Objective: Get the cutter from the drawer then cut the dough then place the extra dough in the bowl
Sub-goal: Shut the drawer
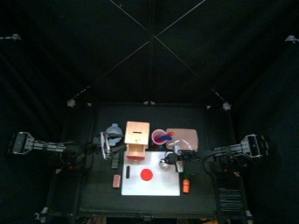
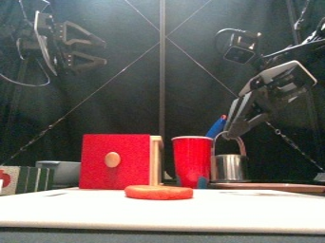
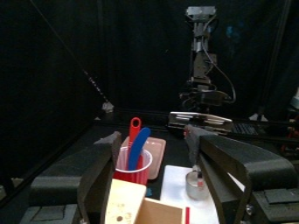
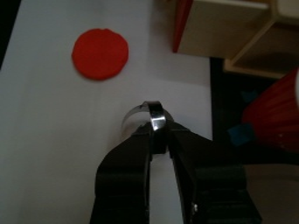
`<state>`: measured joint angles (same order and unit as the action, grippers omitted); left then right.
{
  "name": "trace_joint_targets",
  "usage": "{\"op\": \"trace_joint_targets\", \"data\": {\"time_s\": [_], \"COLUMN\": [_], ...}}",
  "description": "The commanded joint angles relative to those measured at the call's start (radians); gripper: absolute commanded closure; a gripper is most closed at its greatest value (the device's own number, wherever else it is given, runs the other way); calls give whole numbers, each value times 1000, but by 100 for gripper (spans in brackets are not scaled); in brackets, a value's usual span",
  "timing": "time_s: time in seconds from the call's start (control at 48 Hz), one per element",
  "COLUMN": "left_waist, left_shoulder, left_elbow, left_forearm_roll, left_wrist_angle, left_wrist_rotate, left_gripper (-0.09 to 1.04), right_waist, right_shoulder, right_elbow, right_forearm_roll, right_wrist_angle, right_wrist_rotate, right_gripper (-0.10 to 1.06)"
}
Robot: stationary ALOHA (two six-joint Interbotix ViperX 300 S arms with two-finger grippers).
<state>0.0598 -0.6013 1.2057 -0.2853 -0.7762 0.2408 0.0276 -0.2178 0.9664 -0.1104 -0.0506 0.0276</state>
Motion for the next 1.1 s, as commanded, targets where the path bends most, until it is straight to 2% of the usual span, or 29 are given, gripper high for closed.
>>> {"op": "trace_joint_targets", "data": {"time_s": [0.021, 0.208, 0.396, 0.479, 0.604, 0.792, 0.875, 0.958, 1.104], "left_waist": [9, 14, 17, 18, 46, 143, 193, 244, 336], "left_shoulder": [21, 37, 37, 38, 63, 196, 264, 305, 348], "left_elbow": [-34, -40, -43, -43, -44, -87, -149, -224, -370], "left_forearm_roll": [0, -2, -15, -15, -21, -146, -149, -120, 5], "left_wrist_angle": [-9, -9, -9, -9, 9, 31, 109, 233, 462], "left_wrist_rotate": [0, 0, 2, 2, 3, 11, 14, 15, 12], "left_gripper": [1, 1, 0, 0, 1, 1, 2, 7, 24], "right_waist": [6, 18, 26, 28, 25, 23, 23, 28, 57], "right_shoulder": [-9, -18, -18, -18, -17, 25, 55, 103, 198], "right_elbow": [-25, -20, -25, -28, -51, -150, -195, -244, -314], "right_forearm_roll": [34, 54, 83, 87, 80, 52, 40, 61, 72], "right_wrist_angle": [0, 34, 35, 31, 23, -60, -91, -97, -95], "right_wrist_rotate": [0, 0, 0, 0, -3, -11, -6, 2, 0], "right_gripper": [45, 40, 22, 17, 17, 17, 16, 17, 21]}}
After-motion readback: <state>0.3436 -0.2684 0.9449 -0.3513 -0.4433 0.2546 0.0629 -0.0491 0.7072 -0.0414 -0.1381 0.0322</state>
